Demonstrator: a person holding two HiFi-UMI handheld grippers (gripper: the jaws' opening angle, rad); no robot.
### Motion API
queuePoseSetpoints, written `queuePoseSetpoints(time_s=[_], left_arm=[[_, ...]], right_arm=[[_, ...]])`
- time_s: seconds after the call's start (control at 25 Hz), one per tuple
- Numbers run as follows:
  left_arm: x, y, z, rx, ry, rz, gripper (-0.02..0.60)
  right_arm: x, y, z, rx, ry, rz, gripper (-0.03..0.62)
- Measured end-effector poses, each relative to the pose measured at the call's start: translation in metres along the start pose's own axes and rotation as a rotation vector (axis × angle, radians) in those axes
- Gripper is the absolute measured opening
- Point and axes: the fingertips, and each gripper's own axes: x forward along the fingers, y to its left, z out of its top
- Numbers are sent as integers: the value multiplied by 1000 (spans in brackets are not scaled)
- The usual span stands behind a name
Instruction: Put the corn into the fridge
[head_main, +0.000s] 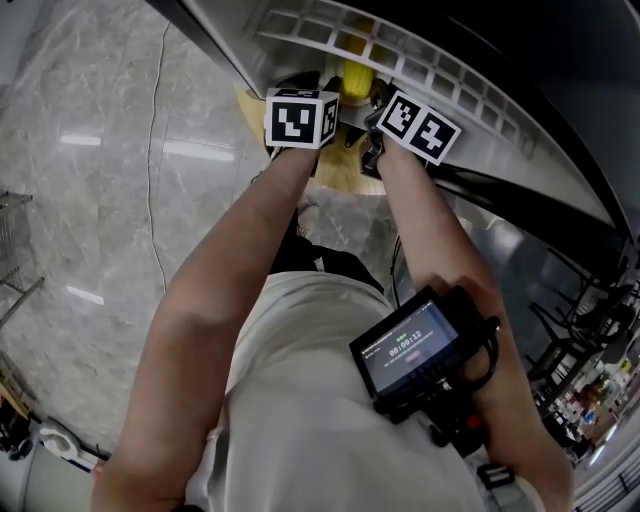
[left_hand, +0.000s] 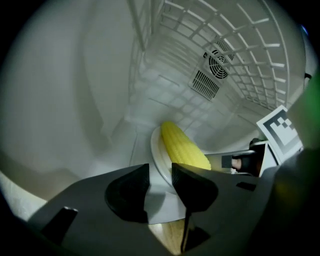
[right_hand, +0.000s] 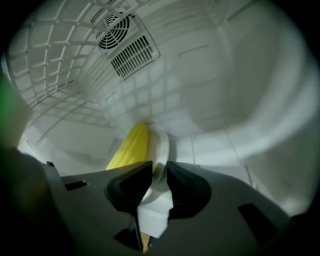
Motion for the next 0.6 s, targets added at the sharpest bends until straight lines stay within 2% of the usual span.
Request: queuePoseSetpoints(time_s=[0.12,0.6], left_arm=[[-4,-1,-1,46,-19,-2,121],[-19,9,5,53,-79,25,120]], right_arm=[[-3,-1,0,-2,-16,0,71],[-18,-11,14,-6,-113,-26,70]])
